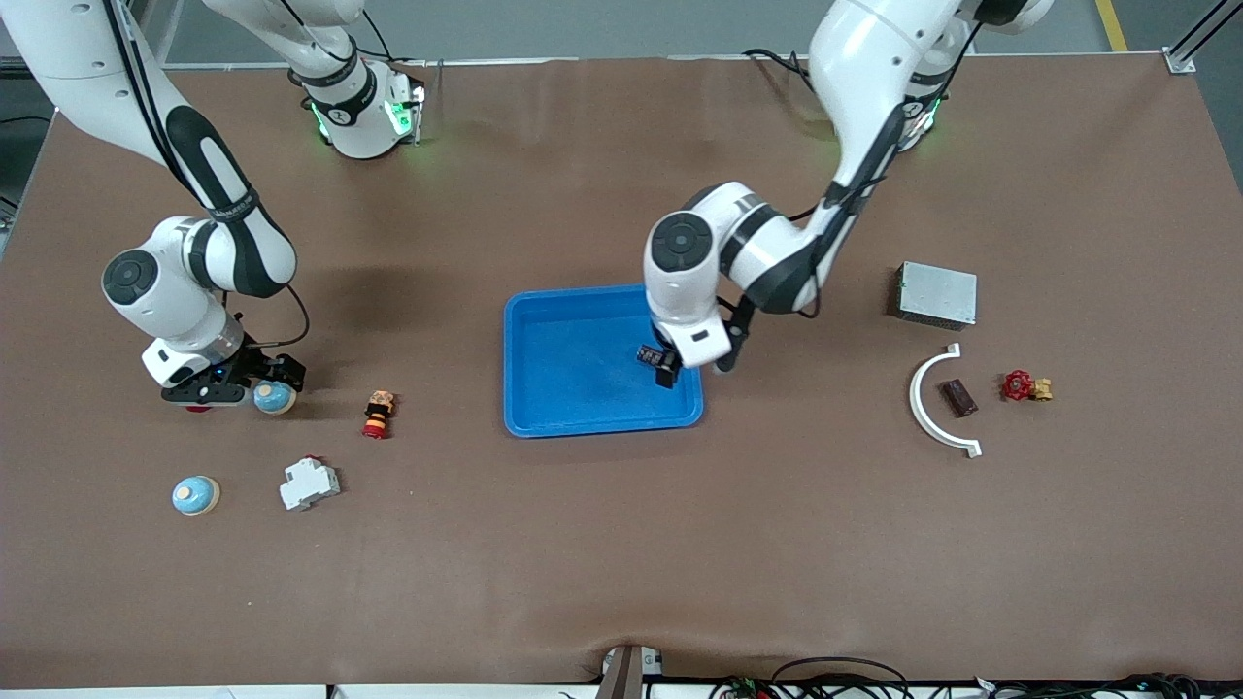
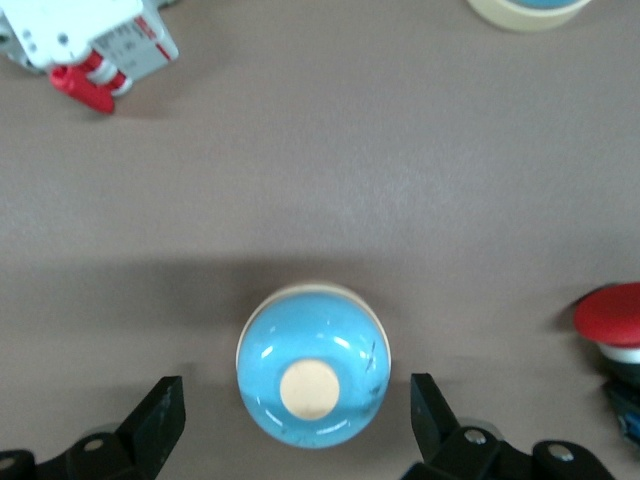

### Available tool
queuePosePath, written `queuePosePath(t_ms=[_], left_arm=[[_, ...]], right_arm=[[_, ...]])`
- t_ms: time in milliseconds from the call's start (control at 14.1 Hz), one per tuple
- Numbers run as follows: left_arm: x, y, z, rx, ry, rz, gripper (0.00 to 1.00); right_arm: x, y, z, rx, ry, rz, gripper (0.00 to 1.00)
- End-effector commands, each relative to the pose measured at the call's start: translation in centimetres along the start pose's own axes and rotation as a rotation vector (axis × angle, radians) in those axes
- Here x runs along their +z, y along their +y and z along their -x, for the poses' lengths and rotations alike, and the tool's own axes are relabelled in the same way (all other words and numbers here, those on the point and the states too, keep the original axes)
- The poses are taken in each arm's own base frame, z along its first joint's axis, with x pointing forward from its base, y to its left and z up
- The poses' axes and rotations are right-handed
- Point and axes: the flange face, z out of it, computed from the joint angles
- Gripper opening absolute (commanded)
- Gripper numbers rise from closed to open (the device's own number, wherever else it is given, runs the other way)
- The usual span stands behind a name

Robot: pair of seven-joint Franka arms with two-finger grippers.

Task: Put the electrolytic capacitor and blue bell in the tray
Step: 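Release the capacitor into the tray while the right gripper grasps the bell, then move the left gripper to the second capacitor while the right gripper lifts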

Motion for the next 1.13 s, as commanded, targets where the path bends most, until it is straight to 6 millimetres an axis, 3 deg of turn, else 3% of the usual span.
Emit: queuePosePath(t_ms=[0, 283, 567, 637, 708, 779, 850, 992, 1062], left_arm=[[-2.6, 0.5, -6.4, 0.060, 0.035, -0.015, 1.00], [-3.8, 0.5, -17.0, 0.184, 0.044, -0.077, 1.00], [-1.2, -1.0, -26.7, 0.284, 0.023, -0.143, 1.00], [-0.3, -1.6, -29.9, 0.331, 0.050, -0.166, 1.00], [1.1, -2.5, -33.0, 0.359, 0.044, -0.186, 1.00], [2.3, -2.9, -34.1, 0.381, 0.035, -0.204, 1.00], [2.7, -3.2, -35.1, 0.397, 0.038, -0.213, 1.00], [3.3, -4.1, -38.8, 0.431, 0.030, -0.211, 1.00], [3.9, -4.3, -39.4, 0.459, 0.023, -0.206, 1.00]], right_arm=[[0.5, 0.4, -0.8, -0.010, 0.004, 0.002, 1.00], [2.0, 0.8, -1.0, -0.006, 0.025, 0.006, 1.00], [2.7, 1.1, -0.6, 0.003, 0.014, 0.005, 1.00], [2.8, 1.1, -0.5, 0.003, 0.011, 0.004, 0.95], [2.8, 1.0, -0.5, 0.005, 0.008, 0.003, 0.65], [2.8, 0.9, -0.5, 0.011, 0.004, 0.003, 0.20], [2.4, 0.6, -0.8, 0.011, 0.010, 0.001, 0.00], [1.0, -0.3, -1.6, 0.010, 0.005, -0.006, 0.00], [-0.4, -1.2, -2.2, 0.013, -0.019, -0.014, 0.00]])
